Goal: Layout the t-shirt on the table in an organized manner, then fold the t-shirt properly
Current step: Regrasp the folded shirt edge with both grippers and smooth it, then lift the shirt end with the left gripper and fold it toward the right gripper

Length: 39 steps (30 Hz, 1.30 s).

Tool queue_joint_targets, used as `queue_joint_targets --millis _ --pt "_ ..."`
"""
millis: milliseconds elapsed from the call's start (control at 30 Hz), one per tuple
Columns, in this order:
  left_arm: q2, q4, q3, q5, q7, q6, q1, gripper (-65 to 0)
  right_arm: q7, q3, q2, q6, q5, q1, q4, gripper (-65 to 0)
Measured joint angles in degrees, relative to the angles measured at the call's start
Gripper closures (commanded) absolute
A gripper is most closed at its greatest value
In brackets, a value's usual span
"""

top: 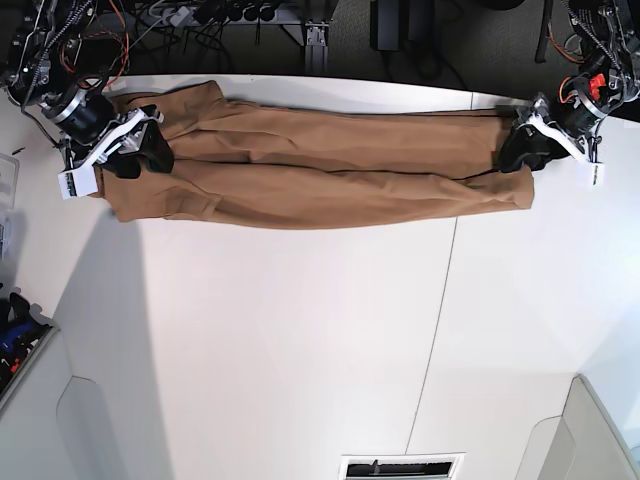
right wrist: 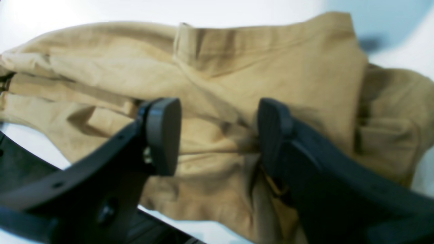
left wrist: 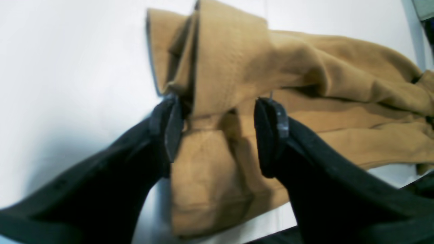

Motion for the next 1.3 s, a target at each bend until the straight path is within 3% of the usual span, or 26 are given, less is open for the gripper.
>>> queue_joint_targets --millis 100,267,433,733,967,1100,1300 --pt "0.7 0.0 1.7 -0.1 -1.0 0.0 0.0 -34.1 0.0 0.0 0.0 0.0 0.2 0.0 0.0 -35.6" --pt "2.1 0.0 2.9 6.1 -5.6 0.0 -0.8 -12.9 0.0 0.0 0.0 0.0 0.2 0.0 0.0 -35.6" --pt "2.7 -0.6 3.0 7.1 -4.8 0.0 -3.3 0.0 -0.3 0.0 0.0 0.0 0.4 -0.2 0.0 -35.6" --pt "2.4 -2.8 3.0 10.7 -4.7 0.0 -7.5 0.0 -0.4 0.0 0.0 0.0 0.4 -0.2 0.0 -35.6" --pt "-3.0 -1.9 3.0 11.4 -5.4 0.0 -9.6 0.0 -0.1 0.0 0.0 0.0 0.4 -0.2 0.0 -35.6" --pt "-4.1 3.1 3.0 14.4 -5.3 0.0 -9.6 0.0 0.7 0.0 0.0 0.0 0.4 -0.2 0.0 -35.6" --pt "-4.6 18.4 3.1 13.2 -2.9 0.1 -6.8 0.0 1.1 0.0 0.0 0.0 0.4 0.2 0.0 -35.6"
